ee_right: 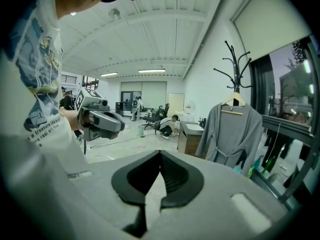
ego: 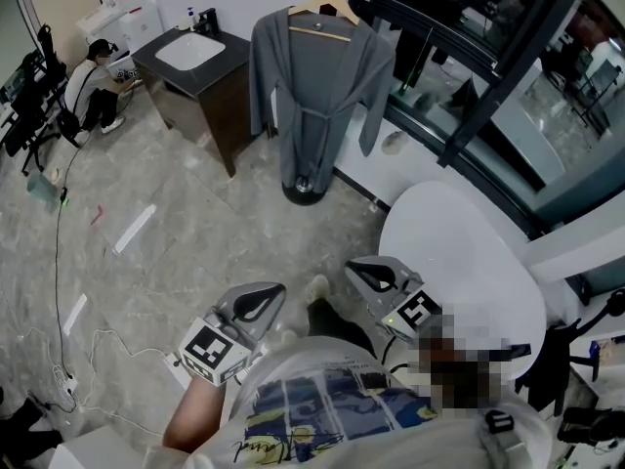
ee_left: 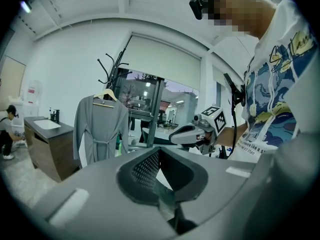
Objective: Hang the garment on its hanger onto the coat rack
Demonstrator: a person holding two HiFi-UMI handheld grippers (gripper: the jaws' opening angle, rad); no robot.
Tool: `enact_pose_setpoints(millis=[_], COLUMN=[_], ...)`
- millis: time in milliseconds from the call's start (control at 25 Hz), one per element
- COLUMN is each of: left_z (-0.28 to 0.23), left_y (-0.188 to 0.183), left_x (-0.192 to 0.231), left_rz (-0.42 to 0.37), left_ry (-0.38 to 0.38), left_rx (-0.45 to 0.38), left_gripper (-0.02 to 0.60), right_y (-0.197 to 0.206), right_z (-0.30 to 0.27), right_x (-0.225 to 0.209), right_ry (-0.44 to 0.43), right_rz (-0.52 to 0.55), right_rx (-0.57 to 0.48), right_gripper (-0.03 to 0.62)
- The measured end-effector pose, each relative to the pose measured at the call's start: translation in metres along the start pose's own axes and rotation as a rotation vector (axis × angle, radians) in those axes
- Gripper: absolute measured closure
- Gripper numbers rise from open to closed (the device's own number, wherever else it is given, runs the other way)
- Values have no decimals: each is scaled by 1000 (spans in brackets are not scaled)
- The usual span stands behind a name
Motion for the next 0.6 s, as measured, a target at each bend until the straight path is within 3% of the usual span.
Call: enact_pose_setpoints(millis=[600], left_z=[-29], left_y=[-9], left_x=[26], left_rz=[17], left_ry=[9], left_rx=[27], left_gripper=[578], right_y=[2], right_z=[-22], right_x=[-41], right_ry=[-10], right_rz=[-1], right_rx=[29], right_gripper=[592])
Point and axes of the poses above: the fingertips, and each gripper's own axes: z backward along the fingers, x to its left, y out of its underside, the point moved 5 cm from there along z, backward along the fingers, and after that the axes turned 11 degrees about x, right-handed, at the moved point
